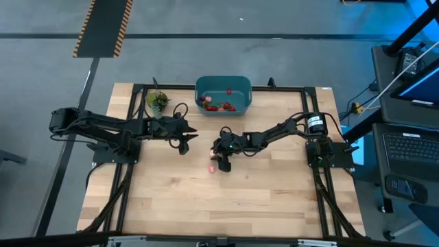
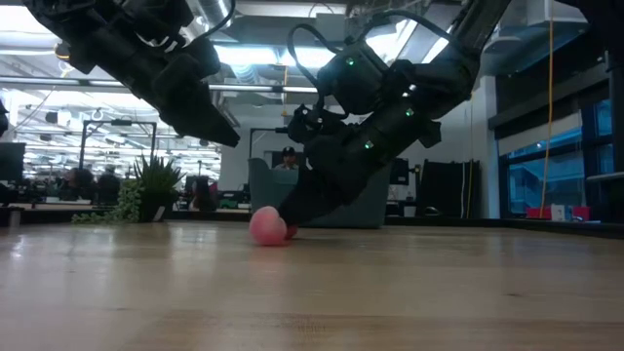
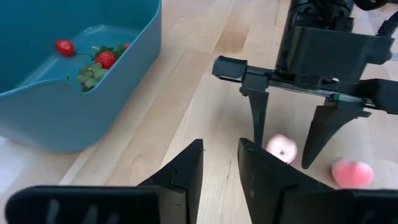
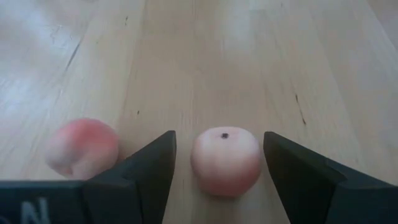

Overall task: Pick and placing Produce into tupperware
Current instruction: Put the pink peach into the blue bin

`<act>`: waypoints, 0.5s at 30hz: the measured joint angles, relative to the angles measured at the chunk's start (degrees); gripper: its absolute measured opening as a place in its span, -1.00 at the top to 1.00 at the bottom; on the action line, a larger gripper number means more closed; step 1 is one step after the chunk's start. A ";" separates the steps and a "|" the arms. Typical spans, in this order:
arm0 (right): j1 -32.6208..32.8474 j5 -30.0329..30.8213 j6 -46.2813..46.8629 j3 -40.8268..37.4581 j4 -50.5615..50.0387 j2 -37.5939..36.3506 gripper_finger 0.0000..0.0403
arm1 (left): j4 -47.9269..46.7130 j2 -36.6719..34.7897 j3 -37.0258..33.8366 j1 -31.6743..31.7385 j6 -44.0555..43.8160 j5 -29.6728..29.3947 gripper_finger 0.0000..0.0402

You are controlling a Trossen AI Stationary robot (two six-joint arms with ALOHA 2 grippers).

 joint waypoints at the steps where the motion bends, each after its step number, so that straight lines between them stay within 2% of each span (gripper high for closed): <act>1: 0.00 0.00 0.00 0.00 0.00 0.00 -0.21 | 0.00 0.00 0.00 0.00 0.00 0.43 0.54; 5: 0.00 0.00 0.00 0.00 -0.02 0.00 -0.21 | 0.02 0.00 0.00 0.00 -0.37 2.12 0.48; 15: 0.00 0.02 0.02 0.00 -0.02 0.00 -0.21 | 0.04 0.00 0.00 0.00 -0.39 1.75 0.07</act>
